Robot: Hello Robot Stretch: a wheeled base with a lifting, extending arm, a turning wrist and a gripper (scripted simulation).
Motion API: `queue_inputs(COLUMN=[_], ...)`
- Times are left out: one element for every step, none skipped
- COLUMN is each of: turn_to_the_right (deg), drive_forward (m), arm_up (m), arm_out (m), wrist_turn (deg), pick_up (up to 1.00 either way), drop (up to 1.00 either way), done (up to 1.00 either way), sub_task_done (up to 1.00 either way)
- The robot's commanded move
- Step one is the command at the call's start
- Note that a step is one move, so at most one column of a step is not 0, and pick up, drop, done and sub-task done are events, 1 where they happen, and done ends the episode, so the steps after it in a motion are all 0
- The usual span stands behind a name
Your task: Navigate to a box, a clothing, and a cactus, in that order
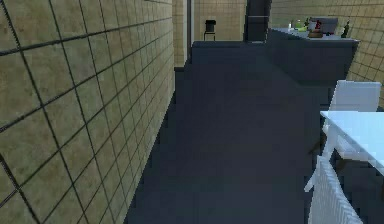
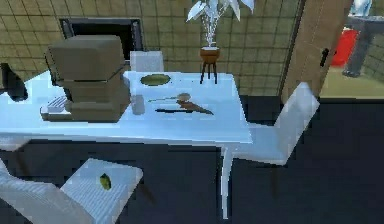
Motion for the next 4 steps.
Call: queue_inputs(turn_to_the_right=[3.0,0.0,0.0,0.0], drive_forward=[0.0,1.0,1.0,1.0], arm_up=[0.0,0.0,0.0,0.0], arm_out=[0.0,0.0,0.0,0.0], wrist_turn=[0.0,0.0,0.0,0.0], pick_up=[0.0,0.0,0.0,0.0], drop=[0.0,0.0,0.0,0.0], done=[0.0,0.0,0.0,0.0], sub_task_done=[0.0,0.0,0.0,0.0])
